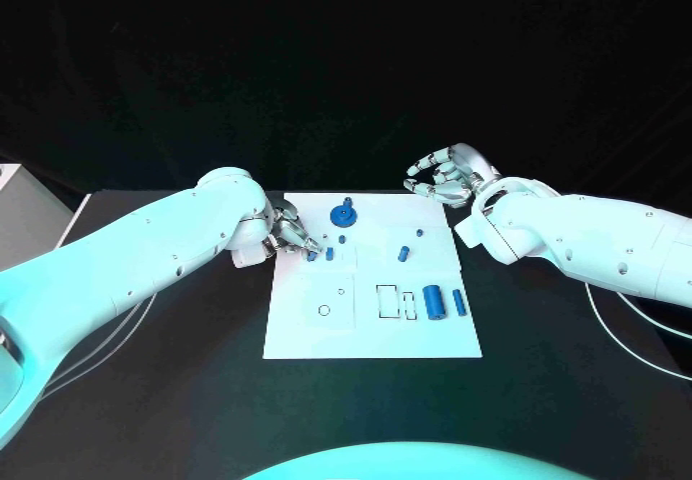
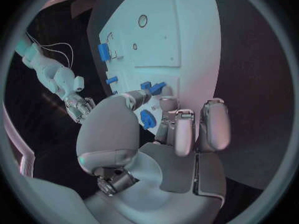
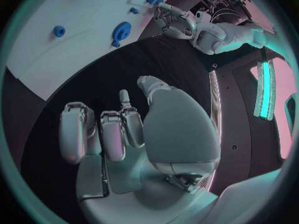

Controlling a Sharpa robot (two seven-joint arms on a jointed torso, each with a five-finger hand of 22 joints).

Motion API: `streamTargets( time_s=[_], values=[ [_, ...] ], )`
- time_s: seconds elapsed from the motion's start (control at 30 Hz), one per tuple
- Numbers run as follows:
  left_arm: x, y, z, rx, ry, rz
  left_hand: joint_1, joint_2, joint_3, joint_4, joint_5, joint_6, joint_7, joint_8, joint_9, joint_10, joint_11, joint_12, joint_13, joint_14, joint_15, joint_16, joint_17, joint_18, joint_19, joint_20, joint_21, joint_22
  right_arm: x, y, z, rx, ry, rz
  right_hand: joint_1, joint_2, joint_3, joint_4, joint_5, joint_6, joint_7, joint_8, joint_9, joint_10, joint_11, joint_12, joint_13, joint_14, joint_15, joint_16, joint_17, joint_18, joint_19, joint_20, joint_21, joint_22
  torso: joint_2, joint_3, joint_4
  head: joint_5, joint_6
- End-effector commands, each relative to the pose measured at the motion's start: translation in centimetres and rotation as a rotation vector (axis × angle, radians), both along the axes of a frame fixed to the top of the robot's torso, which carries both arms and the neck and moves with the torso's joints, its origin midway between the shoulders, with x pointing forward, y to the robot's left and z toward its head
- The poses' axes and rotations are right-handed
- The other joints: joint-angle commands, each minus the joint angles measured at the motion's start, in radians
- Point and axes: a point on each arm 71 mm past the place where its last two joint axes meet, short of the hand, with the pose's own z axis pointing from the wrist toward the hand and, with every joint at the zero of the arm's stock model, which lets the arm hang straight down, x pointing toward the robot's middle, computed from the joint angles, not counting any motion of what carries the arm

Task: Assemble the parts on the task board

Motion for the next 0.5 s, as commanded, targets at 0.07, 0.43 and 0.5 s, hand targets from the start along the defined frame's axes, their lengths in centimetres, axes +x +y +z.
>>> streamTargets(
  time_s=[0.07,0.43,0.5],
  values=[
    [-0.09,-0.03,-0.2,0.002,0.005,0.0,0.022,0.024,0.01,-0.017,0.007,0.001,0.0,-0.007,-0.002,0.0,0.001,0.004,0.0,0.091,0.001,0.001,0.212,-0.017,-0.004,-0.001,-0.003,0.026,-0.05,0.14,-0.01,-0.006,-0.001,0.016,-0.004,-0.003,0.007,0.0,0.005,-0.006,-0.002,-0.004,0.001,0.004,-0.001,0.004,0.13,0.067,-0.005,-0.004,0.105,0.012,0.026,-0.005,-0.001,0.123,0.0,-0.0002,0.0005,-0.001,-0.001],
    [-0.19,0.15,-0.2,-0.017,0.014,0.006,0.043,0.038,0.132,-0.071,0.013,-0.012,0.003,-0.009,-0.004,-0.008,0.002,-0.005,-0.009,0.09,0.002,0.0,0.209,-0.016,-0.007,-0.002,-0.007,0.023,-0.04,0.08,0.0,-0.007,-0.002,0.015,-0.004,-0.003,0.007,0.0,0.005,-0.006,-0.002,-0.004,0.001,0.004,-0.001,0.004,0.13,0.067,-0.005,-0.004,0.105,0.012,0.026,-0.005,-0.001,0.123,-0.001,-0.0008,0.0013,-0.002,-0.002],
    [-0.21,0.21,-0.2,-0.019,0.017,0.006,0.039,0.037,0.139,-0.073,0.013,-0.013,0.004,-0.009,-0.004,-0.008,0.003,-0.005,-0.011,0.09,0.002,-0.001,0.209,-0.016,-0.008,-0.002,-0.008,0.023,-0.04,0.07,0.0,-0.007,-0.002,0.015,-0.004,-0.003,0.007,0.0,0.005,-0.006,-0.002,-0.004,0.001,0.004,-0.001,0.004,0.13,0.067,-0.005,-0.004,0.105,0.012,0.026,-0.005,-0.001,0.123,-0.002,-0.0008,0.0014,-0.002,-0.003]
  ],
)
